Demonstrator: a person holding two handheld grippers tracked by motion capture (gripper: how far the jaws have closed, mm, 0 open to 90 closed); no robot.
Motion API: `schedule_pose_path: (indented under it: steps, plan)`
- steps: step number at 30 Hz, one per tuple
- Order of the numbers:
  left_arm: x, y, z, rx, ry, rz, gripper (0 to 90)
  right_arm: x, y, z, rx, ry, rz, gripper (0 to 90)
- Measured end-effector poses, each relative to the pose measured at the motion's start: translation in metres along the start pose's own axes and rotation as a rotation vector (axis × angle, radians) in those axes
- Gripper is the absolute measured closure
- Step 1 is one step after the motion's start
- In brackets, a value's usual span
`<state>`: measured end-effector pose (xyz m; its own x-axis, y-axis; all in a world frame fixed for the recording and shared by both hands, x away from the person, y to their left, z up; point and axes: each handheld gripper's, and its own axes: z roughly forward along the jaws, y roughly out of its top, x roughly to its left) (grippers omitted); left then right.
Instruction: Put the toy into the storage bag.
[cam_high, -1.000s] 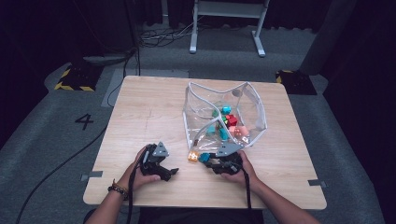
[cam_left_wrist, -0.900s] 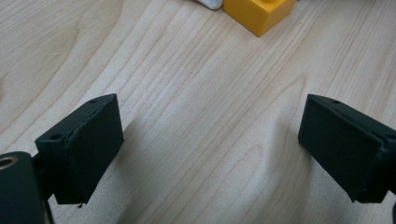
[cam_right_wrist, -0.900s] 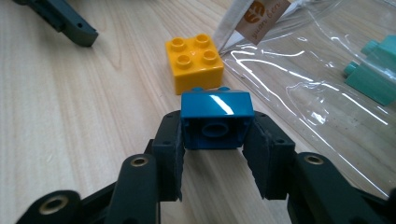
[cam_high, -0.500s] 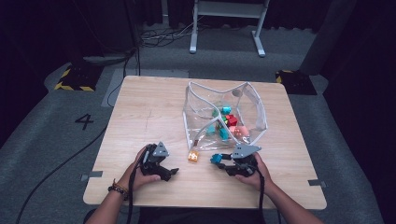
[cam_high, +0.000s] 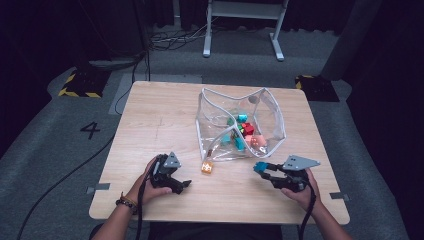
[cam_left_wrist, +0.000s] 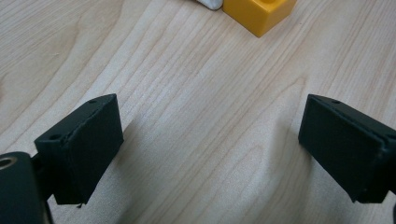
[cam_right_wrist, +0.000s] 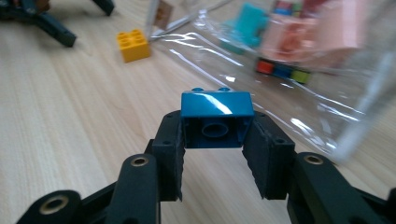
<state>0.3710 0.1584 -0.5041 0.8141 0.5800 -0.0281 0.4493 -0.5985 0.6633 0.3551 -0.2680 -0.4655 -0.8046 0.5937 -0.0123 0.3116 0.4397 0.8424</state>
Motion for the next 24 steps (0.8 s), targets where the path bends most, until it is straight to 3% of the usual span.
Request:
schedule_pose_path:
  steps: [4, 10, 17, 24]
  plan:
    - [0.000, 0.000, 0.000, 0.000, -0.004, -0.002, 6.6, -0.016, -0.006, -0.020, -0.037, -0.060, 0.046, 59.7]
    - [0.000, 0.000, 0.000, 0.000, 0.000, 0.000, 6.6, -0.031, -0.005, -0.036, -0.063, -0.118, 0.075, 59.7]
    - [0.000, 0.000, 0.000, 0.000, 0.000, 0.000, 6.6, -0.042, -0.001, -0.048, -0.101, -0.163, 0.088, 59.7]
    - [0.000, 0.000, 0.000, 0.000, -0.001, 0.000, 6.6, -0.051, 0.016, -0.063, -0.139, -0.199, 0.083, 59.7]
